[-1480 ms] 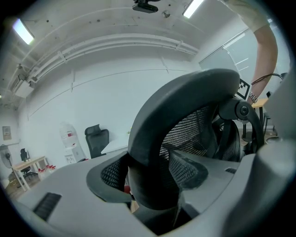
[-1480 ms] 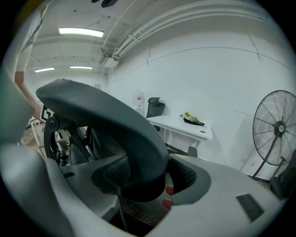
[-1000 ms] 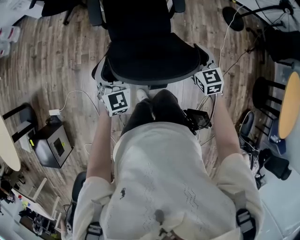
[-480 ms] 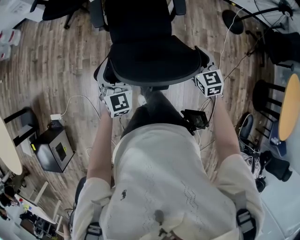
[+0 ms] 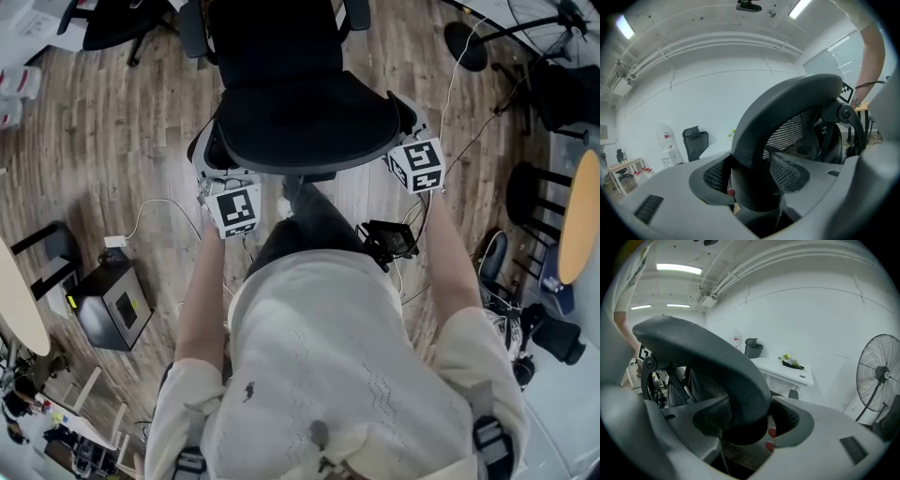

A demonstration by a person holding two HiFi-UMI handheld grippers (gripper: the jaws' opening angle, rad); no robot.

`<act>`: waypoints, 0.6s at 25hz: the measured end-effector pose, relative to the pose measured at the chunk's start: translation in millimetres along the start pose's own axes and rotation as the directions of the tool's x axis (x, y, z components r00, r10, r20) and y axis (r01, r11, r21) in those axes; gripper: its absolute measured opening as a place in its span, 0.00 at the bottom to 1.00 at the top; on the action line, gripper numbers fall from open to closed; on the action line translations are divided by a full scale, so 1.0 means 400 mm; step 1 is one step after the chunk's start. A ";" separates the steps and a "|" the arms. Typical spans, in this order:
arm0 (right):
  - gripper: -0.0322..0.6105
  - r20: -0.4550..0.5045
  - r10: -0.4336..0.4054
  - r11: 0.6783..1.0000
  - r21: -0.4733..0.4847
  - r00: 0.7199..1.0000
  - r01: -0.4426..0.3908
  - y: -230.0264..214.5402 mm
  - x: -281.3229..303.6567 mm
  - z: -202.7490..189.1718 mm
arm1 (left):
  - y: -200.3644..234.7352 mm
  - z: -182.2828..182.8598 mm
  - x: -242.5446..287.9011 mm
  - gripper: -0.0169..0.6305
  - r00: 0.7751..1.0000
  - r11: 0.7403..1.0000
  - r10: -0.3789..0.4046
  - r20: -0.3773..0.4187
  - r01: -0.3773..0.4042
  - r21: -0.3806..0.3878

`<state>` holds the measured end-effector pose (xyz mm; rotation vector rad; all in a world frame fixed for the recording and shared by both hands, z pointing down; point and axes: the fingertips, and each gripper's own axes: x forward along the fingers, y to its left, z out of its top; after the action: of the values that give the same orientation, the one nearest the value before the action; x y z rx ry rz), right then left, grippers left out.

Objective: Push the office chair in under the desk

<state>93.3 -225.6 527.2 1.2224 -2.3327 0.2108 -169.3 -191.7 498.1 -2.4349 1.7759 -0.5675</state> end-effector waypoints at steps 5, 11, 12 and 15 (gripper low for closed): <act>0.47 0.005 -0.008 1.000 -0.010 1.000 0.008 -0.004 0.001 0.022 | 0.012 0.015 0.000 0.46 1.000 1.000 0.006 0.007 -0.006 0.000; 0.47 0.007 -0.005 1.000 -0.011 1.000 0.005 -0.031 0.041 0.035 | 0.026 0.018 0.043 0.45 1.000 1.000 0.014 0.012 -0.014 0.001; 0.47 0.007 -0.004 1.000 -0.008 1.000 0.004 -0.036 0.045 0.038 | 0.029 0.022 0.052 0.45 1.000 1.000 0.013 0.017 -0.013 0.004; 0.47 0.009 -0.007 1.000 0.003 1.000 0.007 -0.043 0.057 0.049 | 0.044 0.030 0.075 0.45 1.000 1.000 0.007 0.019 -0.008 0.015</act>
<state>89.4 -259.2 519.7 1.2350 -2.3363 0.2076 -173.4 -227.3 489.7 -2.4141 1.7660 -0.5532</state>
